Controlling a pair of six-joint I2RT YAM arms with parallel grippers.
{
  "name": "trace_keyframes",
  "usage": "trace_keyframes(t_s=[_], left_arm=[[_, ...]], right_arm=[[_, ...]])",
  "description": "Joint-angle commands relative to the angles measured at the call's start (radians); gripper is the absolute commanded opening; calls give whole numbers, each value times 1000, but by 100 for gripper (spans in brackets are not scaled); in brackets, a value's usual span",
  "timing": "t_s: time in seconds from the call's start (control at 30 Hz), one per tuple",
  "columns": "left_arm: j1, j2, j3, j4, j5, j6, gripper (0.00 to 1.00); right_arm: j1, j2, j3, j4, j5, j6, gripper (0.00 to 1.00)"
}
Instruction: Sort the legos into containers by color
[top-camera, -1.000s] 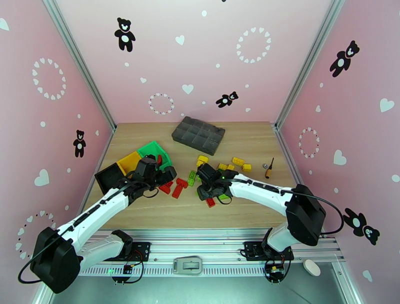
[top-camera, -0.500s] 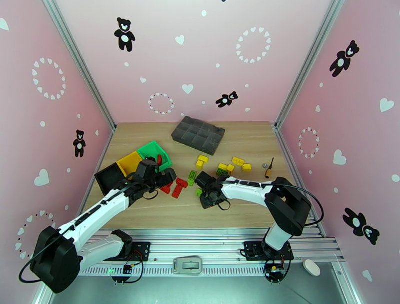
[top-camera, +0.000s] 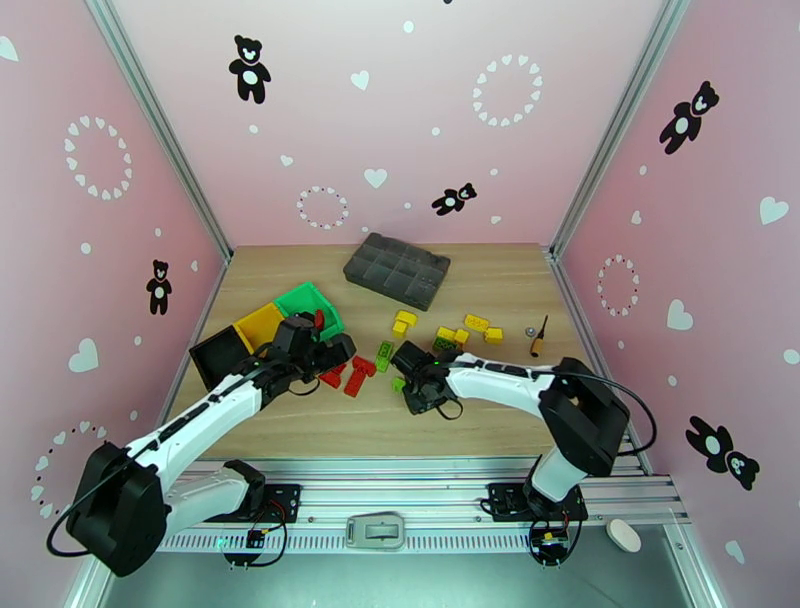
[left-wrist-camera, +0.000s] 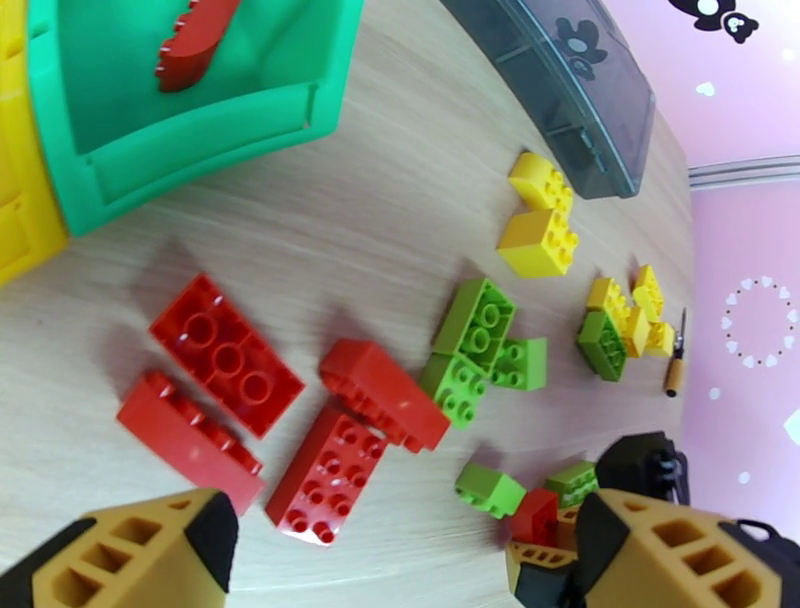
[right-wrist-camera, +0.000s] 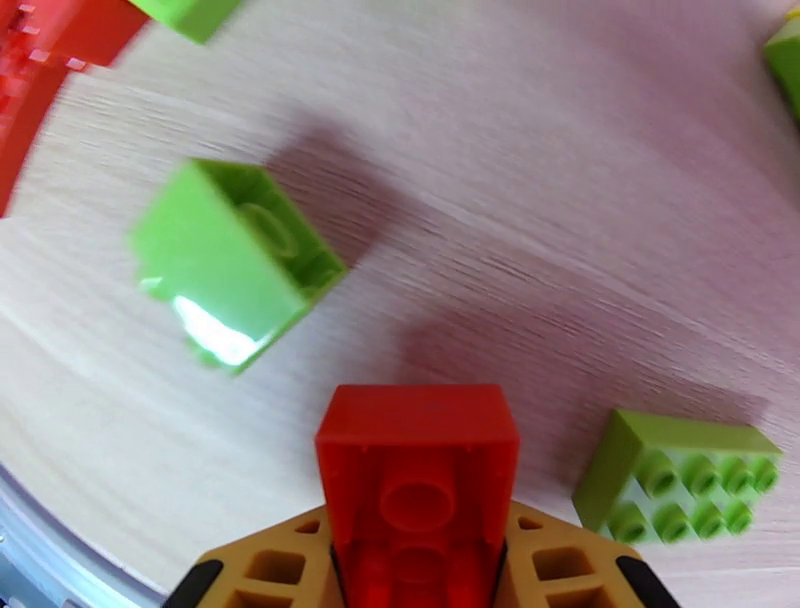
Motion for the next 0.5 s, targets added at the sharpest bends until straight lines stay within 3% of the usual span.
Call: trace_keyframes(t_s=[0.0,0.17,0.47], left_arm=[[37,32,39,70,94,-14,95],[122,62,60,122,181,-33,93],[321,-8,63,112,187,-60,93]], right_arm=[[4,-41,82,-4,-54,-29,25],[3,48,236,35,-132,-64,24],[-21,361,637,119,-330,-81,24]])
